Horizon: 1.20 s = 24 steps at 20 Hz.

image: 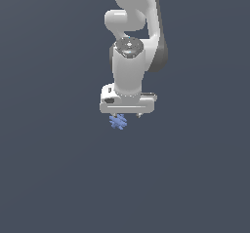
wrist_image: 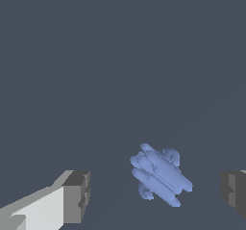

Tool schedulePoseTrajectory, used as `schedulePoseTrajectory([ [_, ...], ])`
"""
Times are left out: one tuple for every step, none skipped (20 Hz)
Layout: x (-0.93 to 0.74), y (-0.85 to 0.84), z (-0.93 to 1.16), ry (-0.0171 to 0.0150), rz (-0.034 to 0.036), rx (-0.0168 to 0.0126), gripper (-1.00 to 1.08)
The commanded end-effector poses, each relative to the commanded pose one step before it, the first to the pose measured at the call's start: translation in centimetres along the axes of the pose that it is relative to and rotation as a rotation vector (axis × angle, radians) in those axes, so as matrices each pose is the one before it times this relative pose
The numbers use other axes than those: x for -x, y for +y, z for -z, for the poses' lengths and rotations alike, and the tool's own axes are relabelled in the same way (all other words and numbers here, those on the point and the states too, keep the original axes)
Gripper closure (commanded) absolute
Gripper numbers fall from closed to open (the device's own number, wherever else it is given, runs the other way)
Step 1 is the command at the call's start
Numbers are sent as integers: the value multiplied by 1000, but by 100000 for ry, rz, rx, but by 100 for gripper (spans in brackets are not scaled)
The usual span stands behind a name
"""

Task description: Pick up the object and move it to a goal position.

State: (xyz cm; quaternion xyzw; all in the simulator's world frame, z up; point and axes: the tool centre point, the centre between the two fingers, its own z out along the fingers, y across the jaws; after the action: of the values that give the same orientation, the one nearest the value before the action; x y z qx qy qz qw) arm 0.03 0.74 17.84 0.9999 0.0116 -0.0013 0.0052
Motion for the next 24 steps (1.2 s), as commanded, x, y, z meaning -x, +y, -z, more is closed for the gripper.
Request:
schedulePoseTrajectory([
  [0,1,0,0,0,0,-92],
  [-14,6,20,56,29,27,-92],
  [-39,15,68,182,86,85,-92],
  [-67,31,103,284,127,132,-92],
  [-94,41,148,403,162,188,-92],
  [-123,52,193,520,171,241,-92],
  [-136,54,213,561,119,258,-92],
  [-113,40,179,458,18,207,-92],
  [-88,26,141,345,-72,153,-92],
  [-62,11,95,221,-137,94,-92],
  [-30,2,53,105,-160,40,-92],
  [-3,-3,6,0,-98,-4,-92],
  [11,-7,-28,-62,15,-27,-92],
  [23,6,-26,-51,127,-17,-92],
  [23,3,-42,-58,287,-14,-92],
  [25,20,-43,-37,418,0,-92],
  [27,28,-48,-26,560,11,-92],
  [30,33,-55,-19,704,20,-92],
  [35,41,-63,-17,837,26,-92],
  [42,46,-74,-23,966,28,-92],
  [50,49,-87,-36,1093,25,-92],
  [59,54,-100,-49,1217,22,-92],
  [68,58,-112,-59,1341,20,-92],
  [75,60,-122,-63,1470,21,-92],
])
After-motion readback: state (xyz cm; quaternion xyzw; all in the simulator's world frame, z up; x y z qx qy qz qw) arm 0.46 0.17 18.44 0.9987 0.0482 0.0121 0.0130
